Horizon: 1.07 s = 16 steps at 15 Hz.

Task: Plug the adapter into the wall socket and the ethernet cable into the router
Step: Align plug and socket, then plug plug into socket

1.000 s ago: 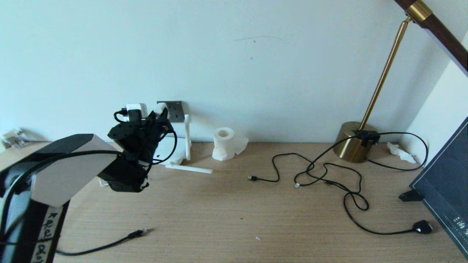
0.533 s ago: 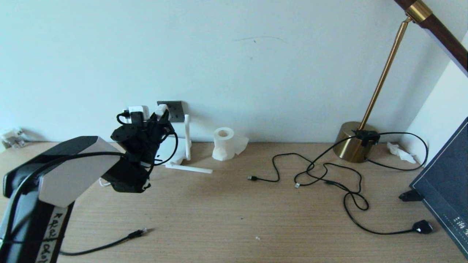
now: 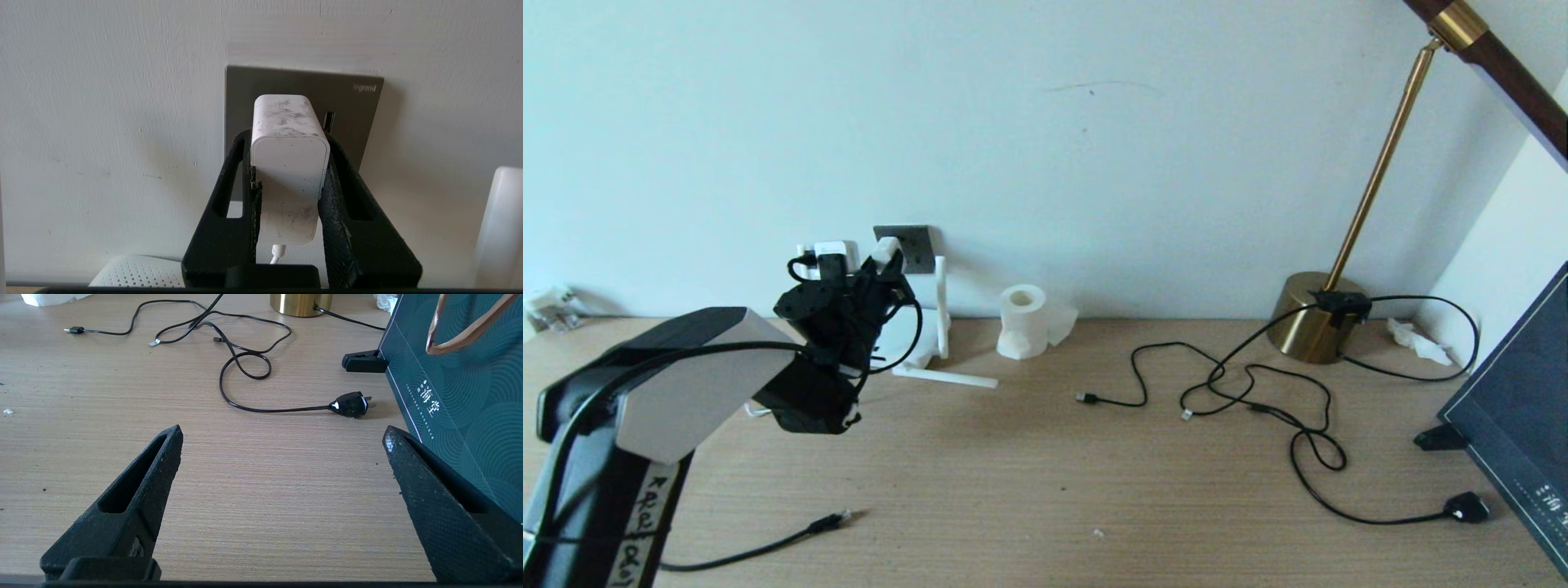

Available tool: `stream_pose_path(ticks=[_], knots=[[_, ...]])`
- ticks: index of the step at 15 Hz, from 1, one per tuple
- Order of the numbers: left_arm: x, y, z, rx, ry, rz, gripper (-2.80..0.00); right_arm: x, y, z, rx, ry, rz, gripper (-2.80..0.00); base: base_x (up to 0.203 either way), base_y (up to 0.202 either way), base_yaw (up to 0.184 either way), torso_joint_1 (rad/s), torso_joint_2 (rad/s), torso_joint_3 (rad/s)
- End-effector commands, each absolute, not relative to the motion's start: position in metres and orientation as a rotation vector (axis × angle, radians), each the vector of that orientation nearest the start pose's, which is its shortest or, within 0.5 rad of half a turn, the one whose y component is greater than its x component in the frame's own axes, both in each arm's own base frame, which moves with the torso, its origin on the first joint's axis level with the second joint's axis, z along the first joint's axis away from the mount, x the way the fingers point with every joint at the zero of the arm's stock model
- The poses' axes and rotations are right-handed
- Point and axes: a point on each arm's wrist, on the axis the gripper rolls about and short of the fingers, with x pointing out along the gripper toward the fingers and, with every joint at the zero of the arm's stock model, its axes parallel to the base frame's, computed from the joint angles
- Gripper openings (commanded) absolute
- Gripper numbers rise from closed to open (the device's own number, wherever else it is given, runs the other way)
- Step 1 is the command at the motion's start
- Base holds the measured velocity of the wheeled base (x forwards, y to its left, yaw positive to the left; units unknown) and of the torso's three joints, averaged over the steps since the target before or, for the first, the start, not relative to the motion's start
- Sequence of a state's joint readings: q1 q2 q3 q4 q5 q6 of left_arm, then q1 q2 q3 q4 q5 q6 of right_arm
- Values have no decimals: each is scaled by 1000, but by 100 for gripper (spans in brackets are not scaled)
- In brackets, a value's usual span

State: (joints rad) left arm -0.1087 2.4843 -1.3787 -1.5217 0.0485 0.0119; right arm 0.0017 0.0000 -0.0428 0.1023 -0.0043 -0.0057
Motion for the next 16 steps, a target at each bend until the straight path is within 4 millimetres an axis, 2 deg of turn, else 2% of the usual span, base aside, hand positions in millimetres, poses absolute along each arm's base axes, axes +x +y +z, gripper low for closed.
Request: stream_pose_path(ticks=[1,6,16], knots=[[474,-51,104,-21,-423,-56,-280,-26,0,77,-6,61,-2,0,0,0,0,0,0,0],[470,-50,96,-19,-390,-57,-280,-26,0,77,-6,61,-3,0,0,0,0,0,0,0],[470,-53,102,-18,-406,-66,-280,-26,0,77,-6,60,-3,0,0,0,0,0,0,0]])
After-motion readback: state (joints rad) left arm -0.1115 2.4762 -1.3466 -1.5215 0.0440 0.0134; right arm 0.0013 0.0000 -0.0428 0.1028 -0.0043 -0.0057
